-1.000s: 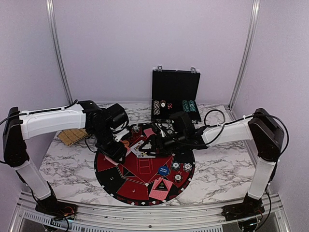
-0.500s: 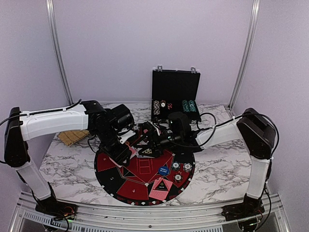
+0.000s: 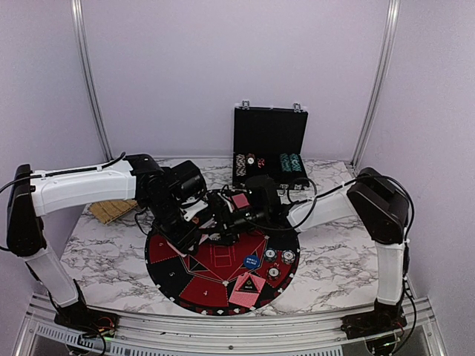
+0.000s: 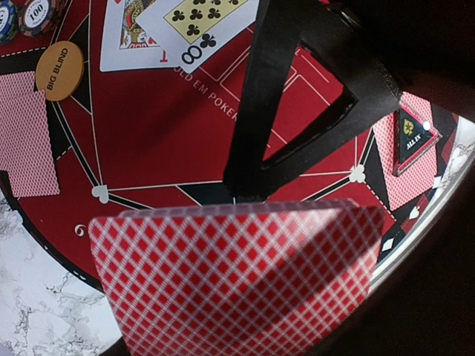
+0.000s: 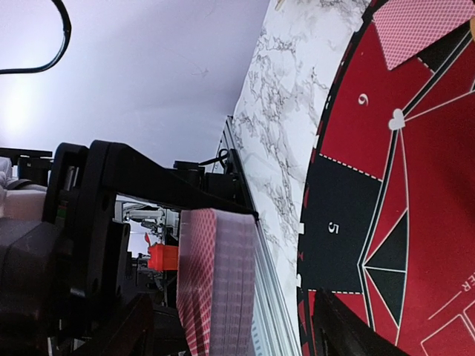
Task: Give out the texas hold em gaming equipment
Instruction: Pick up the poker card from the face-down deck piles.
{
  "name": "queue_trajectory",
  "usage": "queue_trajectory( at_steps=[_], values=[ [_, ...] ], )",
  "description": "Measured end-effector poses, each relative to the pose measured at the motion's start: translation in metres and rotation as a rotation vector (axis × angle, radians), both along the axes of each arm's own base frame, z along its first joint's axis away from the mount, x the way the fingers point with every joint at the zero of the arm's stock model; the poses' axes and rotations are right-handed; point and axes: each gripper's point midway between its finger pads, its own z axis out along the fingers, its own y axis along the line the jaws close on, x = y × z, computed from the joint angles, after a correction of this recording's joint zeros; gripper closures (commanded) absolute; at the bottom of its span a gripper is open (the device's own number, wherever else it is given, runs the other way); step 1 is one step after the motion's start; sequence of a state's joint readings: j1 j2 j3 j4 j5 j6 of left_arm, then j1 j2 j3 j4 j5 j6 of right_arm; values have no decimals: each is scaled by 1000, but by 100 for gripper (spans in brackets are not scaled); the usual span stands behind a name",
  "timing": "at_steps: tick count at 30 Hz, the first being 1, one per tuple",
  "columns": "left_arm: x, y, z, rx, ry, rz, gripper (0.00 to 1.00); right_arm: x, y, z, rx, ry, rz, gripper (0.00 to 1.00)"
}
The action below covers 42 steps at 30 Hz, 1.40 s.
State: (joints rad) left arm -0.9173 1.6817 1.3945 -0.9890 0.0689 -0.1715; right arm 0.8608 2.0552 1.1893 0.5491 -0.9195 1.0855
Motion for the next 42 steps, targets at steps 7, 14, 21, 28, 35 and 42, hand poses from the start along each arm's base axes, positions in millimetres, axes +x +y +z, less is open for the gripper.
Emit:
queue_trajectory(
  at_steps=[7,14,21,28,35,42],
  values=[
    [-1,1,0,4,4,1,60,0,2,-6,-20,-11,5,41],
    [-1,1,0,3,5,0,60,3,1,-10,-37,-29,-3,54],
    [-2,0,0,-2,11,-3,60,9,-1,-4,-29,-50,-18,62],
    [-3,-1,0,-5,13,-5,60,17,-5,0,-28,-65,-48,69],
    [-5,-2,0,-7,16,-9,60,21,-9,4,-24,-60,-69,61],
    [-5,-2,3,-15,13,-11,60,19,-8,6,-20,-54,-66,53]
  ],
)
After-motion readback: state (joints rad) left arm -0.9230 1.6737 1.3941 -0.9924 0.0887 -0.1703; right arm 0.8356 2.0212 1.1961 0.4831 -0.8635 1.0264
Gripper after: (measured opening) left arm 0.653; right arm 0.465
